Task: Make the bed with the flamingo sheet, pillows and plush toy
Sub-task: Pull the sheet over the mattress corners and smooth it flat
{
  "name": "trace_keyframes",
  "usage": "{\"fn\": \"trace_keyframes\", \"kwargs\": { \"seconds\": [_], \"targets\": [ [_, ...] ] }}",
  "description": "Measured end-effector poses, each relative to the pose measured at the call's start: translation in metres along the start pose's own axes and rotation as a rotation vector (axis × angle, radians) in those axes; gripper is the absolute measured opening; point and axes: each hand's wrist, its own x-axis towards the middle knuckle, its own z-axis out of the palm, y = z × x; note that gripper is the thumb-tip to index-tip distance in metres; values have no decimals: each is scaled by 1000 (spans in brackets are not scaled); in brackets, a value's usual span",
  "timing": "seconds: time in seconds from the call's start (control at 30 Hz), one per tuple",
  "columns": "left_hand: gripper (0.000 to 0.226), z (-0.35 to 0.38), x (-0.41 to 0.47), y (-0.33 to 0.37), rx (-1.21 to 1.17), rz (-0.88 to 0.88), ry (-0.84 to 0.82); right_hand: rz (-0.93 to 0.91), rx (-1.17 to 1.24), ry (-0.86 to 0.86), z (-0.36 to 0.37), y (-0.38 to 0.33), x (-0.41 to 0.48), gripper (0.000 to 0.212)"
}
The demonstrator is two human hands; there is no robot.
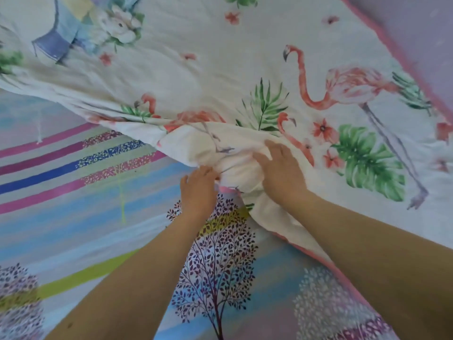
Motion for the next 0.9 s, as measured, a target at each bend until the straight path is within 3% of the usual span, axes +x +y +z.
{"fn": "trace_keyframes", "kwargs": {
  "seconds": [0.03,0.1,0.17,0.3,0.53,0.7,0.9],
  "targets": [
    [47,10,-2,-6,-3,-14,-11,-148,74,15,8,-12,0,57],
    [60,20,0,-16,-5,-37,-36,-287,88,-110,26,-33,4,61],
    [69,28,3,-24,15,-2,-44,-248,-3,-194,48,-42,9,70],
    [79,38,11,-33,23,105,-48,-91,-40,-228,67,-33,17,64],
    [108,64,8,-27,-134,38,-57,94,191,-221,67,-9,39,29],
    [103,71,5,-7,-305,-51,-15,37,316,-375,53,-11,34,15],
    [96,58,-8,-6,-401,-42,96,62,520,-370,27,-16,21,34]
  ]
}}
